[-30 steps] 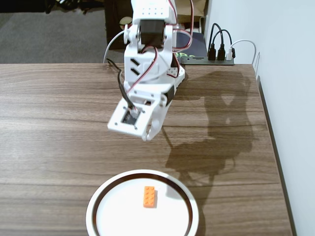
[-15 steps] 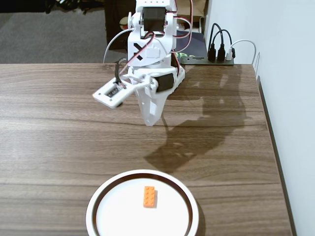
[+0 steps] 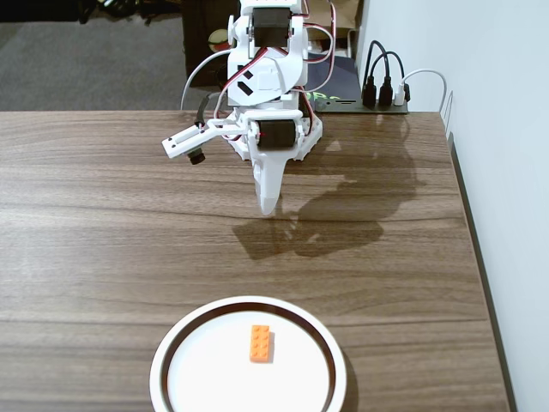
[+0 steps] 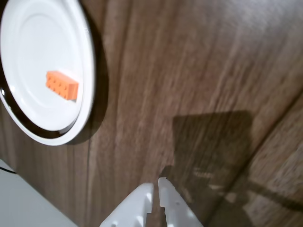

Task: Grasp a lego block and put it on the plate.

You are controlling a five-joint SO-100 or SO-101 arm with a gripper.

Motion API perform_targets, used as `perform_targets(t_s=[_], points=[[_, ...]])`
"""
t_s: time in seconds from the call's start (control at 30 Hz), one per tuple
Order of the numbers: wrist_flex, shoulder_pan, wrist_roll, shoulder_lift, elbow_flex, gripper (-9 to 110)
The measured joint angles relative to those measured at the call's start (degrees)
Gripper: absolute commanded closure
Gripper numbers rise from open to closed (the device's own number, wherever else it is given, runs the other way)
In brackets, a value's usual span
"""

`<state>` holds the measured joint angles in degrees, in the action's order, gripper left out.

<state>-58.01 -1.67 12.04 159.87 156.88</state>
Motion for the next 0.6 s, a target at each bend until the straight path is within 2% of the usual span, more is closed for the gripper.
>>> perform_targets(t_s=[0.2,0.6], points=[[-3.3,0.5,-3.9,9.5,4.7,101],[-10.9,0.0,-4.7,22.5,9.8,101]])
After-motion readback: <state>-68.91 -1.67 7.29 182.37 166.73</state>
